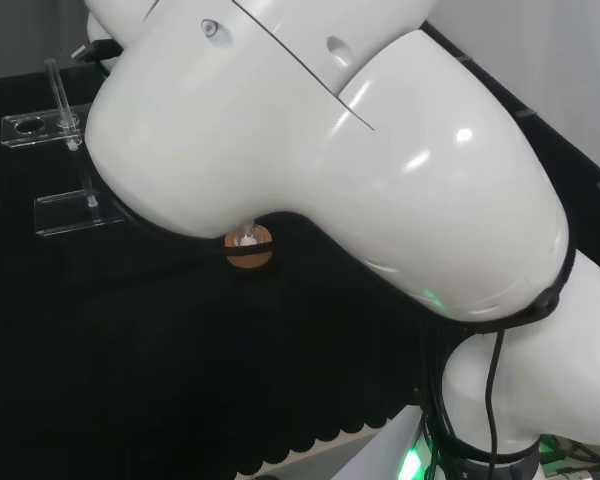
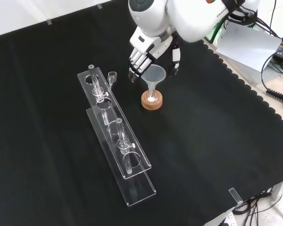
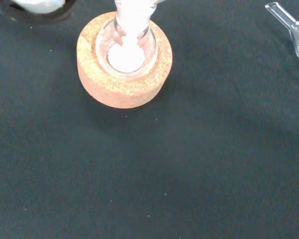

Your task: Remove the funnel from the round-bottom flask.

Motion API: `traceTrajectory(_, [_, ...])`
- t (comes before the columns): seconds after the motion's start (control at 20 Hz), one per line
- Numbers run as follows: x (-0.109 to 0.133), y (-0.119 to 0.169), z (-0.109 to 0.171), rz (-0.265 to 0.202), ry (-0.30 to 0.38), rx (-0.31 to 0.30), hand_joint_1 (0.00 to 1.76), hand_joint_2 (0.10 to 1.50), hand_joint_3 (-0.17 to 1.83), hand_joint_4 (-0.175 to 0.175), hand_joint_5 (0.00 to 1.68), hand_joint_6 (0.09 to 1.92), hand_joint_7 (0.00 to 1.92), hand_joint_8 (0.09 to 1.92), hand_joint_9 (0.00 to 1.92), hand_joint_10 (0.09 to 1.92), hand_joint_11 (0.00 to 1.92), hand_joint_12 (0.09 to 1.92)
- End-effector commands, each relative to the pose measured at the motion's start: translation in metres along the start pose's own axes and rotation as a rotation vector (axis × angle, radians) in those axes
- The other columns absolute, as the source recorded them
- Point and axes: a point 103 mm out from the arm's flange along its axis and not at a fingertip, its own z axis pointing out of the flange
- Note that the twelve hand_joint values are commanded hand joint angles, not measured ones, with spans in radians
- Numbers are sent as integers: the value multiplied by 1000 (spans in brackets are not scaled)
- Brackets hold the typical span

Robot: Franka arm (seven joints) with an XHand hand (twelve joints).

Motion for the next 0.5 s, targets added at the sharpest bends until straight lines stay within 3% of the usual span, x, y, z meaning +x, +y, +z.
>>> traceTrajectory(0.05, [-1,9,1,-1,-9,-2,713,680,366,-105,43,87,0,423,132,919,426,1444])
traceTrajectory(0.5, [-1,14,7,2,-36,13,746,673,393,-100,93,87,0,619,262,867,469,1422])
